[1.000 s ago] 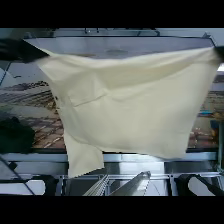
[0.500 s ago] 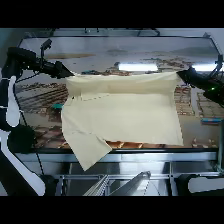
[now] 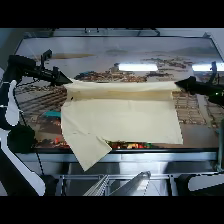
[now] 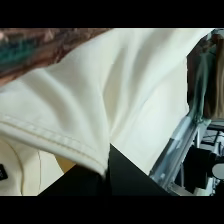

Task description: Fold the shirts.

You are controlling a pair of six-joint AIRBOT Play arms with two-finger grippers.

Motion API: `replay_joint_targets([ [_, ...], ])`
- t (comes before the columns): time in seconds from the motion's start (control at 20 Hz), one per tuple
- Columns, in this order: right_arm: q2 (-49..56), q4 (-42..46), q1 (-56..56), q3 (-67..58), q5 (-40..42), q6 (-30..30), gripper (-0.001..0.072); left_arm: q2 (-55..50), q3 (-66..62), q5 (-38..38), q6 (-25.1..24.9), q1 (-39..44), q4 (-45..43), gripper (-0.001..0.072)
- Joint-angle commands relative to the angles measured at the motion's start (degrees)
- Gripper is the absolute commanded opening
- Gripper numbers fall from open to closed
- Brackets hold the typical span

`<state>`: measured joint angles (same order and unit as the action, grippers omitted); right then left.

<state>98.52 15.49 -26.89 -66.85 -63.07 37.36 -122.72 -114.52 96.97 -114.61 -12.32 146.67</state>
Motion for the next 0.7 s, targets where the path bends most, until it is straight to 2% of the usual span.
replay_joint_targets([
  [0.0,0.1,9.0,-1.6,4.4,-2.5,1.8,0.0010,1.7,5.6,3.6,1.2,1.0,-0.8,0.0014],
  [0.1,0.1,9.7,-1.6,6.4,-0.8,1.0,0.0010,3.1,11.4,3.1,1.9,1.5,-6.8,0.0013],
  [0.2,0.1,10.5,-1.6,6.6,-0.6,0.8,0.0010,3.5,14.7,2.1,4.7,1.3,-13.7,0.0013],
  [0.5,0.1,10.4,-1.6,6.6,-1.1,1.0,0.0014,3.5,17.6,4.4,8.2,1.5,-18.2,0.0010],
  [0.55,0.0,10.5,-1.6,6.6,-2.0,1.0,0.0053,3.5,17.6,5.7,8.2,1.4,-18.2,0.0014],
  [0.6,-0.1,10.5,-1.9,6.6,-3.0,1.0,0.0281,3.5,17.5,7.0,8.9,1.1,-18.1,0.0091],
  [0.65,-0.5,11.1,-2.6,6.4,-4.1,2.4,0.0373,3.5,17.0,8.0,10.5,0.8,-18.1,0.0331],
])
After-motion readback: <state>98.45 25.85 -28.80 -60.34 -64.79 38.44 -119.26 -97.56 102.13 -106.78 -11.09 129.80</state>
